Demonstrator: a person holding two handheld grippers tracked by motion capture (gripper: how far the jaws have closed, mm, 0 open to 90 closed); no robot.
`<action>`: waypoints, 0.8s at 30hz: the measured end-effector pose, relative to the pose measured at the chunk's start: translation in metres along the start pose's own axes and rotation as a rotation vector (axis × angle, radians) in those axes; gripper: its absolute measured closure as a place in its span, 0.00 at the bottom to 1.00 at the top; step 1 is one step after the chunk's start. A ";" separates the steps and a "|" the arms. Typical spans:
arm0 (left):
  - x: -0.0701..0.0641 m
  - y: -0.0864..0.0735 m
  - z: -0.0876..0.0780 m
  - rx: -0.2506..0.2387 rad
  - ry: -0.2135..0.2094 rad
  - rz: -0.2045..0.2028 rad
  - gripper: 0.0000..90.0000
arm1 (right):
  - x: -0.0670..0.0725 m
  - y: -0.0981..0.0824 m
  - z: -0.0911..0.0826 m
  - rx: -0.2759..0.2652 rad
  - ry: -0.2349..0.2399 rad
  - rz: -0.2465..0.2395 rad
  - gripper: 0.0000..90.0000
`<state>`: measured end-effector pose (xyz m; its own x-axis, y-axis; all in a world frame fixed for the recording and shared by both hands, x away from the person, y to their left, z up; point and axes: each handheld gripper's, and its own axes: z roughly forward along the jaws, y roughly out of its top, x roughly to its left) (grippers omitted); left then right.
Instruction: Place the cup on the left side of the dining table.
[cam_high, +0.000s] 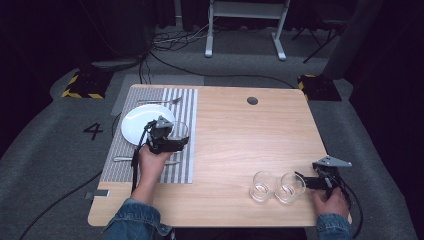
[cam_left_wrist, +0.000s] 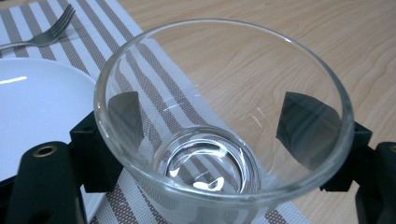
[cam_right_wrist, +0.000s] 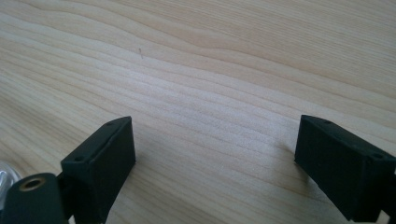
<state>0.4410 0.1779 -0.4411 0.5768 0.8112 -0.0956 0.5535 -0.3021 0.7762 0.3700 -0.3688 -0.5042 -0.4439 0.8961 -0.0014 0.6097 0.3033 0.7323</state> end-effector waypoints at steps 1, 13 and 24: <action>0.001 -0.001 0.002 0.004 0.000 -0.009 0.22 | 0.000 0.000 0.000 0.000 0.000 0.000 0.14; 0.013 -0.011 0.024 0.065 0.082 -0.036 0.22 | 0.000 0.000 0.000 0.000 0.000 0.000 0.14; 0.011 -0.010 0.026 0.042 0.090 -0.044 0.16 | 0.000 0.000 0.000 0.000 0.000 0.001 0.14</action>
<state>0.4577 0.1770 -0.4659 0.4959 0.8655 -0.0709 0.6028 -0.2843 0.7456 0.3699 -0.3687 -0.5042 -0.4436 0.8962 -0.0005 0.6104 0.3025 0.7320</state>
